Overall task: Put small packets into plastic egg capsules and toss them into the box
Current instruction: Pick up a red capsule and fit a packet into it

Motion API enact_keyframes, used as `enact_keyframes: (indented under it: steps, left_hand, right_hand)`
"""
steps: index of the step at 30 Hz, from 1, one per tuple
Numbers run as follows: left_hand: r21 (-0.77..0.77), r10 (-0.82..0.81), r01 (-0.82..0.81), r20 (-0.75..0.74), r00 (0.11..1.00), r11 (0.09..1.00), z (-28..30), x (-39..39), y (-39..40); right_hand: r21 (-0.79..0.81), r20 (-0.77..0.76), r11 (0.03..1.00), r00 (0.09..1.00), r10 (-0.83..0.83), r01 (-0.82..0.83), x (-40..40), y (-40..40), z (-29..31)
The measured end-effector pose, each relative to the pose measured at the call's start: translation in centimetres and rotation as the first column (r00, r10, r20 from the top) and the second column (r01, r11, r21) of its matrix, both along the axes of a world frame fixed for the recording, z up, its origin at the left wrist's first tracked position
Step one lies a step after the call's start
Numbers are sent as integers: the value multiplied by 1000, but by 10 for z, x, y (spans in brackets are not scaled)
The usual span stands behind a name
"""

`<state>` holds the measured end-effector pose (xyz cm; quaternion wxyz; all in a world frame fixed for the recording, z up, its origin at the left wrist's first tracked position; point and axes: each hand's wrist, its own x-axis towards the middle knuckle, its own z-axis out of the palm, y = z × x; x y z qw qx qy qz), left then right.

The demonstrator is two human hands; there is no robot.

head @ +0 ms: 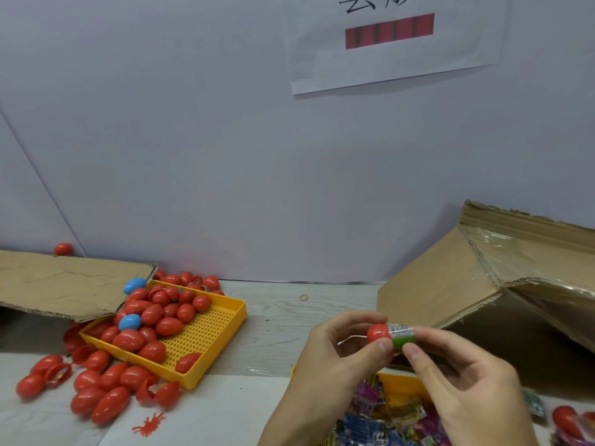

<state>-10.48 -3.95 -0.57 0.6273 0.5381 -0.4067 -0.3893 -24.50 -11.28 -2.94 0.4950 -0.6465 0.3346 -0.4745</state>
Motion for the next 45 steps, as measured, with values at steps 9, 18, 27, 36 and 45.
enact_keyframes:
  steps: [9,18,27,36,45]
  left_hand:
    - [2,-13,13,-64,998,1000,-1,1,-1]
    - [45,-16,16,12,1000,999,0,4,0]
    - [38,-34,34,16,999,999,0,3,0]
    - [16,4,-4,-14,1000,1000,2,-1,-2]
    - [-1,31,-31,-111,993,1000,0,-2,-4]
  right_hand:
    - [-19,148,1000,989,18,-16,0,-1,4]
    - [4,123,995,988,96,-97,-4,-1,7]
    - [-29,86,995,992,92,-90,-3,-1,4]
    - [-96,38,990,993,108,-104,-2,1,2]
    - [-226,42,974,998,42,-31,3,5,0]
